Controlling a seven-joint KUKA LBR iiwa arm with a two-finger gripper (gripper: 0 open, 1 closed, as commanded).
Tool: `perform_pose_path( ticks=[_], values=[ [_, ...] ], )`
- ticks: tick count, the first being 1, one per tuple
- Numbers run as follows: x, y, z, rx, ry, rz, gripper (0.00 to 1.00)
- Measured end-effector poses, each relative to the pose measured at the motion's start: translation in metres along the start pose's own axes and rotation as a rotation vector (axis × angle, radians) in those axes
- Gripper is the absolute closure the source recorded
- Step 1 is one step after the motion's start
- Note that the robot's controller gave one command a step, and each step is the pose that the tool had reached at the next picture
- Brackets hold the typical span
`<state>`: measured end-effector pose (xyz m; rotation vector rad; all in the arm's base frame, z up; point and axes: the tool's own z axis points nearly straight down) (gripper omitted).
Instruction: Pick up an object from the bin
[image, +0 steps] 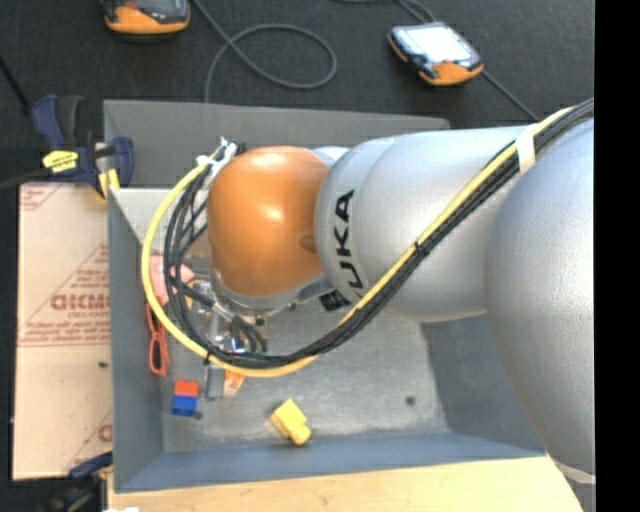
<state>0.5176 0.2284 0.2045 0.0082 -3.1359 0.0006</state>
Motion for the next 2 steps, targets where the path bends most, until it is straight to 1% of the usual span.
perform_pose_path(
  ticks=[1,2],
  values=[
    [-0.002,-0.001,-0.005,-0.002,-0.008,0.005,0.00],
    [-0.012,-0.025,0.043,-0.001,-0.011,-0.123,0.00]
  ],
)
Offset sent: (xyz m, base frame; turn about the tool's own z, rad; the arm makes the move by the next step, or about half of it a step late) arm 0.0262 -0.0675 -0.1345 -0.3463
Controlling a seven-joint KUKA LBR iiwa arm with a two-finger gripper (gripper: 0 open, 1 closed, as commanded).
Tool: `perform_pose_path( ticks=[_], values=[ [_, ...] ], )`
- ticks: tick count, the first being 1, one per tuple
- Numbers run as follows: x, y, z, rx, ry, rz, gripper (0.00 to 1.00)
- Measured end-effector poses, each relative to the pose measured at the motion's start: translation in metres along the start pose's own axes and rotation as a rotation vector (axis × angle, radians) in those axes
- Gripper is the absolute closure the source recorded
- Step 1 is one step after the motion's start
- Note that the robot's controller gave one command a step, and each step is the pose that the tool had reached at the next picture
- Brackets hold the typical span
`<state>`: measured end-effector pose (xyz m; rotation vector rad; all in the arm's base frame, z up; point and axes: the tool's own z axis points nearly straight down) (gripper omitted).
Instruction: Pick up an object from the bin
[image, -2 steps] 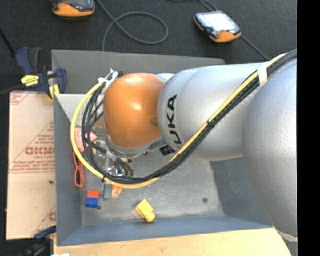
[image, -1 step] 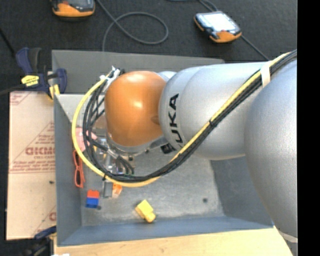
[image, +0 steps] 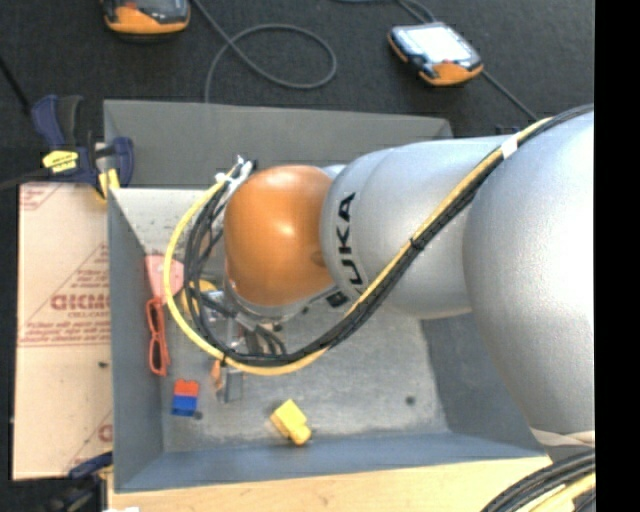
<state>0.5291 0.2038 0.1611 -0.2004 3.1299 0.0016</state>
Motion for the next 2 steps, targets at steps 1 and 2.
perform_pose_path(
  ticks=[1,2],
  values=[
    [-0.008,-0.033,0.032,0.000,0.004,-0.288,0.00],
    [-0.018,-0.044,0.056,0.000,0.005,-0.302,0.00]
  ],
)
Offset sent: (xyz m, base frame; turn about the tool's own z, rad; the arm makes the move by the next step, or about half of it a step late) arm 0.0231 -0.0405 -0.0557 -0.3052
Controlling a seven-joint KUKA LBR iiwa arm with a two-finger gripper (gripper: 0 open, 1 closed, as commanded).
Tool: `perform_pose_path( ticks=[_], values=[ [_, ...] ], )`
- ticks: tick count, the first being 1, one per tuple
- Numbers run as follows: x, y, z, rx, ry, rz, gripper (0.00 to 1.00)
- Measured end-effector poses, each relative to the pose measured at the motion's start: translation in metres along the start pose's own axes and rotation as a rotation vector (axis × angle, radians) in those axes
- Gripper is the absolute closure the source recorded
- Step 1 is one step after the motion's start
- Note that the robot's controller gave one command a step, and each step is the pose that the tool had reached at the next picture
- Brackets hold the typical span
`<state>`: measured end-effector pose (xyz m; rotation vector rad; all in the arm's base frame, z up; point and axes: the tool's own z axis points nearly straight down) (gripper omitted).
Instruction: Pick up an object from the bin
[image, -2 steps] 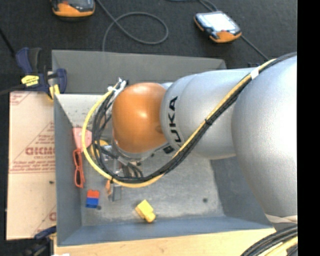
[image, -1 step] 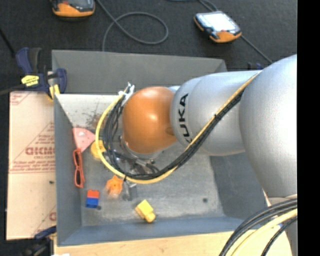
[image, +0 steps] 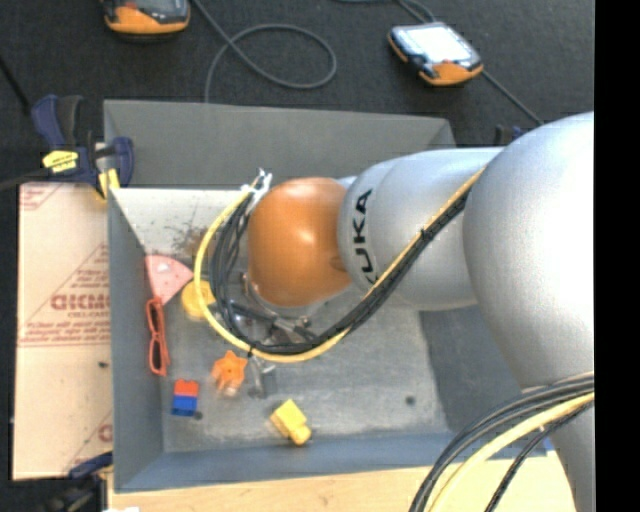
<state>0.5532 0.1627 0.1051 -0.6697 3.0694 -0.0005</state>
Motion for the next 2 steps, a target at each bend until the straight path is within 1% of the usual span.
perform_pose_path(
  ticks=[1,2],
  values=[
    [0.003,-0.007,0.028,0.001,-0.002,-0.165,0.00],
    [0.002,-0.007,0.043,0.000,-0.007,-0.190,1.00]
  ],
)
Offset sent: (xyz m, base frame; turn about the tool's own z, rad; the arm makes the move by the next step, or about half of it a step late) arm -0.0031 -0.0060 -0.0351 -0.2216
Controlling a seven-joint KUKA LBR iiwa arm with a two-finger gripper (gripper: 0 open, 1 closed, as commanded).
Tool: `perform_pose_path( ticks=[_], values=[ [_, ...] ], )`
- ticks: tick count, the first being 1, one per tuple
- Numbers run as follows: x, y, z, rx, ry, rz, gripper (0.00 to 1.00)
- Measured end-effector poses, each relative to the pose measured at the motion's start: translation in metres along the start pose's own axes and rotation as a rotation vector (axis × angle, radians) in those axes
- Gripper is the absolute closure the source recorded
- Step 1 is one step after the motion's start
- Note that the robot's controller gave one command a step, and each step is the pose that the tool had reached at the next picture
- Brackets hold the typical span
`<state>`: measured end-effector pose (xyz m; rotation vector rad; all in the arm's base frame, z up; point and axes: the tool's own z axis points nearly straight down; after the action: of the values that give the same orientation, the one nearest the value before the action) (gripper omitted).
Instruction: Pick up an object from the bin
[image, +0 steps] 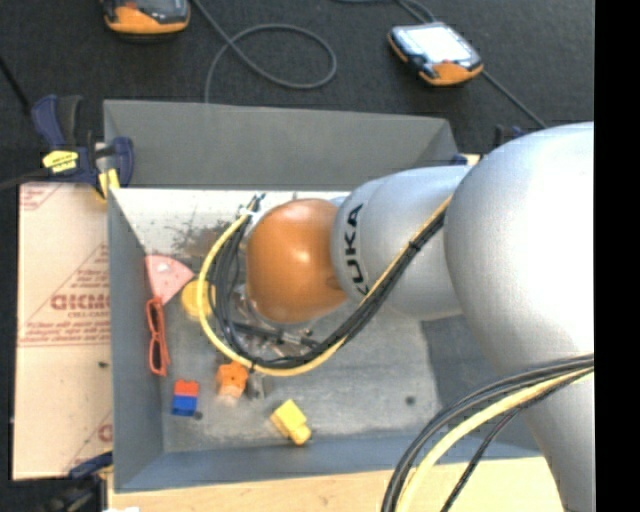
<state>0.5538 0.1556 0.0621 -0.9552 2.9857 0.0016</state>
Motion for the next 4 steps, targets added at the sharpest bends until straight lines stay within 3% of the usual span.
perform_pose_path(
  ticks=[4],
  values=[
    [0.001,0.000,-0.025,-0.001,0.004,0.000,1.00]
  ],
)
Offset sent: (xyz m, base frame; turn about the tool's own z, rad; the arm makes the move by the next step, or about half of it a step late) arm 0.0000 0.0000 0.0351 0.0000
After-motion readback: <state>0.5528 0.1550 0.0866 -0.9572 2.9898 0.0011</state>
